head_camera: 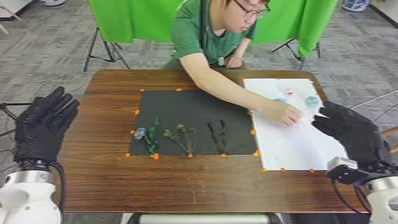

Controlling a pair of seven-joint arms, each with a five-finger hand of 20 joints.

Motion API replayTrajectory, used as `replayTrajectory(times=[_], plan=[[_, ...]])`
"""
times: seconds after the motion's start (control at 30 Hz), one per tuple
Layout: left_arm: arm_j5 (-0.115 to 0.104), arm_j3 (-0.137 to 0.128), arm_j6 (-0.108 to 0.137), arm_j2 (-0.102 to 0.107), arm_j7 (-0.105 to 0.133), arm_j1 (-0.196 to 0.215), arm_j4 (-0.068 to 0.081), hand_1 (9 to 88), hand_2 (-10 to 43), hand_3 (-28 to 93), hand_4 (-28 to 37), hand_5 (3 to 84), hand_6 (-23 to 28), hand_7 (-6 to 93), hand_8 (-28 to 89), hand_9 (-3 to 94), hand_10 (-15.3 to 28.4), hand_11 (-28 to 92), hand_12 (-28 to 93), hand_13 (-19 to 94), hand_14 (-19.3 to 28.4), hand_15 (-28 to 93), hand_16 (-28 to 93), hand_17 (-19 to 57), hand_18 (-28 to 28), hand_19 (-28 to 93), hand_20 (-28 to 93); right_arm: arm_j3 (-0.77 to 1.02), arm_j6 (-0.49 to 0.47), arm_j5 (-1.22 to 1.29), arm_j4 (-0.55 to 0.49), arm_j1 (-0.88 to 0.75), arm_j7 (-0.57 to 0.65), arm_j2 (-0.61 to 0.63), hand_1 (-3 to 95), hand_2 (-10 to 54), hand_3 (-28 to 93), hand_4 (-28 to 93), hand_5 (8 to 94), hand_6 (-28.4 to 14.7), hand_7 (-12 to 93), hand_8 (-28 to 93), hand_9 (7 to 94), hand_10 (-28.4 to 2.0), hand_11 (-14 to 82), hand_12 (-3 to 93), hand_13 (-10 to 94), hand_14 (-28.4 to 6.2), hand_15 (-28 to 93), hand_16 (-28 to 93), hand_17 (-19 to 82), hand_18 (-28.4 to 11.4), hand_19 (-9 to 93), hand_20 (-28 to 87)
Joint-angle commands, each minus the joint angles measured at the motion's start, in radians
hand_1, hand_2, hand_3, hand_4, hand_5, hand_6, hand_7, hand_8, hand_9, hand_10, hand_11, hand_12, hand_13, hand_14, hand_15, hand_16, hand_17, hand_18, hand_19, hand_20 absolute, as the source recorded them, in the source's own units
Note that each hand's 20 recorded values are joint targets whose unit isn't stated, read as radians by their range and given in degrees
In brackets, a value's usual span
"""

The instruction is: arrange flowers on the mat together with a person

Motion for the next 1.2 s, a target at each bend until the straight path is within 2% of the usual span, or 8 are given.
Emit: replayTrajectory(times=[0.03, 0.13, 0.17, 0.23, 0.4, 0.67, 1.0, 1.2], plan=[[-0.026, 0.007, -0.006, 0.0, 0.011, 0.012, 0.004, 26.3, 16.3, 72, -28.3, 45.5, 7.6, 10.9, -9, 33.2, 13.7, 18, 7, 25, 13.4, 28, -9, -2.5, 10.3, 30, 8, 0.045, -0.072, 0.004, -0.015, -0.061, -0.01, -0.058, 21.2, 10.0, 74, -22, 43.7, -3.4, 14, -10, 39.8, -14.0, 4.9, 16.6, 32, -14.6, 14, 25, 13, -15.6, 34, 15], [-0.04, 0.007, -0.007, 0.0, 0.016, 0.012, 0.004, 26.2, 16.4, 72, -28.3, 45.2, 7.9, 10.7, -9, 33.0, 13.9, 18, 7, 25, 13.5, 28, -9, -1.5, 9.5, 30, 7, 0.073, -0.107, 0.0, -0.02, -0.08, -0.009, -0.085, 21.1, 10.1, 75, -22, 43.7, -3.4, 14, -10, 39.9, -14.1, 4.9, 16.6, 32, -14.6, 14, 25, 13, -15.6, 34, 15], [-0.044, 0.008, -0.003, 0.001, 0.02, 0.013, 0.003, 26.2, 16.4, 72, -28.3, 45.2, 7.9, 10.6, -9, 32.9, 14.0, 18, 7, 25, 13.6, 28, -9, -1.3, 9.3, 30, 7, 0.013, -0.059, 0.004, 0.024, -0.007, -0.003, -0.035, 21.1, 10.1, 74, -22, 43.7, -3.4, 14, -10, 39.9, -14.1, 4.9, 16.6, 32, -14.6, 14, 25, 13, -15.6, 34, 15], [-0.038, 0.007, -0.003, 0.0, 0.016, 0.012, 0.005, 26.1, 16.4, 72, -28.3, 45.1, 7.9, 10.6, -9, 32.9, 14.1, 18, 7, 24, 13.1, 27, -9, -1.0, 8.8, 29, 7, 0.005, -0.042, 0.005, 0.019, -0.006, -0.004, -0.028, 21.1, 10.2, 75, -22, 43.7, -3.4, 14, -10, 39.8, -14.1, 4.9, 16.6, 32, -14.6, 14, 25, 13, -15.7, 34, 15], [-0.055, 0.008, -0.009, 0.003, 0.024, 0.007, 0.006, 25.9, 16.4, 72, -28.3, 45.3, 8.0, 10.6, -9, 33.2, 14.3, 18, 7, 21, 12.1, 26, -9, -0.8, 7.3, 28, 6, -0.001, -0.043, 0.003, 0.017, -0.003, -0.004, -0.024, 21.0, 10.2, 75, -22, 43.8, -3.4, 14, -10, 39.8, -14.1, 4.8, 16.6, 32, -14.6, 14, 25, 13, -15.8, 34, 15], [-0.058, 0.012, -0.015, 0.006, 0.021, 0.001, 0.01, 25.7, 16.6, 72, -28.3, 45.6, 8.0, 10.7, -9, 34.4, 14.4, 19, 7, 22, 12.2, 26, -9, -0.8, 7.3, 28, 6, -0.05, -0.009, 0.003, 0.016, 0.025, 0.002, 0.006, 21.0, 10.2, 75, -22, 43.6, -3.4, 14, -10, 39.8, -14.0, 4.8, 16.6, 32, -14.5, 14, 25, 13, -15.8, 34, 15], [-0.092, 0.019, -0.008, 0.008, 0.042, 0.001, 0.01, 23.7, 18.0, 71, -28.3, 45.0, 7.8, 10.2, -9, 33.9, 14.1, 18, 7, 22, 12.3, 26, -9, -1.0, 7.5, 28, 6, -0.125, 0.056, 0.002, 0.024, 0.092, 0.016, 0.049, 21.1, 10.2, 74, -22, 43.5, -3.4, 14, -10, 39.7, -13.9, 4.7, 16.7, 32, -14.6, 14, 25, 13, -15.8, 34, 15], [-0.115, 0.026, -0.002, 0.006, 0.059, 0.006, 0.008, 26.1, 21.8, 59, -28.3, 43.9, 7.7, 9.1, -9, 33.6, 14.2, 17, 7, 22, 12.7, 26, -9, -1.3, 8.0, 29, 6, -0.123, 0.059, -0.007, 0.023, 0.099, 0.013, 0.052, 21.1, 10.1, 75, -22, 43.6, -3.3, 14, -10, 39.8, -14.1, 5.0, 16.8, 32, -14.6, 14, 25, 13, -15.8, 34, 15]])
